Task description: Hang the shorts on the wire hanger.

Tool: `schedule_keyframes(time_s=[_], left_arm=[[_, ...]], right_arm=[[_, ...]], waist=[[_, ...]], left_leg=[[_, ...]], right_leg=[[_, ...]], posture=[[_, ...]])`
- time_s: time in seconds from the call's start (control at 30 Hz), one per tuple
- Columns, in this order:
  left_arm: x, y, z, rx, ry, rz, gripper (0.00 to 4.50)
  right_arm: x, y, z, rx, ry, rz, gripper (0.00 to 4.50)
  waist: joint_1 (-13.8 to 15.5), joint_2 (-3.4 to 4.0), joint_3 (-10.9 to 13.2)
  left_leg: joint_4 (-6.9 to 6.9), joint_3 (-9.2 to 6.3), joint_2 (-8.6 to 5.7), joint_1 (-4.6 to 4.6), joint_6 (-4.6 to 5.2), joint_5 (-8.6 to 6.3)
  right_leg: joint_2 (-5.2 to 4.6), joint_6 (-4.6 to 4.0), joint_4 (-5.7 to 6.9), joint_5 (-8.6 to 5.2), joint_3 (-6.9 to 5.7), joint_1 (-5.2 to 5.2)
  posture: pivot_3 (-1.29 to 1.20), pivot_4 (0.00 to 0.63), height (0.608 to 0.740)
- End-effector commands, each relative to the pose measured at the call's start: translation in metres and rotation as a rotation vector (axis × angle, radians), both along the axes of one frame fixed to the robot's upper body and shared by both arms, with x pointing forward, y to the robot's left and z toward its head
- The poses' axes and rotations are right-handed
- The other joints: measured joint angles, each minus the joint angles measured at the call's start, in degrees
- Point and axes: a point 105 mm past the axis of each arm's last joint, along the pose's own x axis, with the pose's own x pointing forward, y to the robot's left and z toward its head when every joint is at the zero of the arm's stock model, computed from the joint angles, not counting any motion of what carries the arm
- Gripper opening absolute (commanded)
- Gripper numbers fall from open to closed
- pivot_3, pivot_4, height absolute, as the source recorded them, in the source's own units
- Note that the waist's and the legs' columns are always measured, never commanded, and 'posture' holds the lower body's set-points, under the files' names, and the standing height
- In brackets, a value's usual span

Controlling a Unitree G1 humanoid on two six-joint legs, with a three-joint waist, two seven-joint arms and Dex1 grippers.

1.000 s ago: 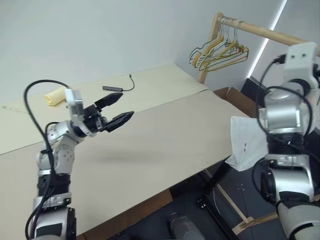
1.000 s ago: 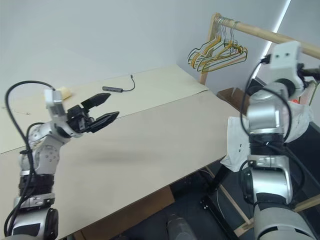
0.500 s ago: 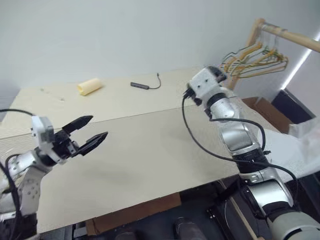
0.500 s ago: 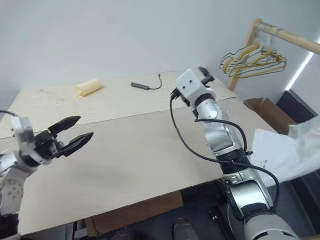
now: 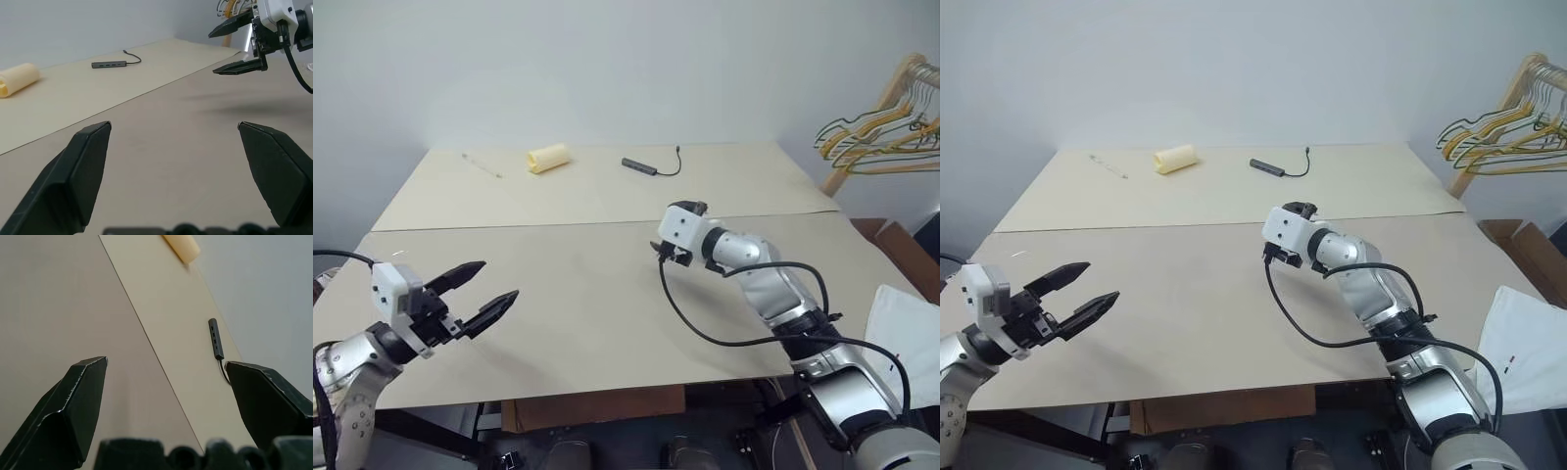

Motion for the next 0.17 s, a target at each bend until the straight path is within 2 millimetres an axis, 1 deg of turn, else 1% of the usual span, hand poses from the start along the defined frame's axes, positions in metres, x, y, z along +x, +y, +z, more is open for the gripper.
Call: schedule_keyframes(time_s=[0.03,0.17], left_arm=[[-0.0007,-0.0052,0.0090,0.019,-0.048,-0.013,4.50],[0.0021,-0.0065,0.0073,0.029,-0.041,-0.013,4.50]], right_arm=[[0.0040,0.0029,0.0187,0.000,-0.086,0.004,4.47],[0.0035,0.0050,0.0173,0.012,-0.079,0.010,4.47]], waist=[[0.2,0.00,0.0],[0.5,0.00,0.0]], left_leg=[[0.00,-0.01,0.00,-0.06,0.00,0.00],[0.00,-0.01,-0.01,-0.16,-0.01,0.00]], right_leg=[[0.01,0.14,-0.01,0.08,-0.02,-0.03],[0.00,0.18,-0.09,0.11,-0.04,-0.06]], posture=[[0.24,0.000,0.740],[0.24,0.000,0.740]])
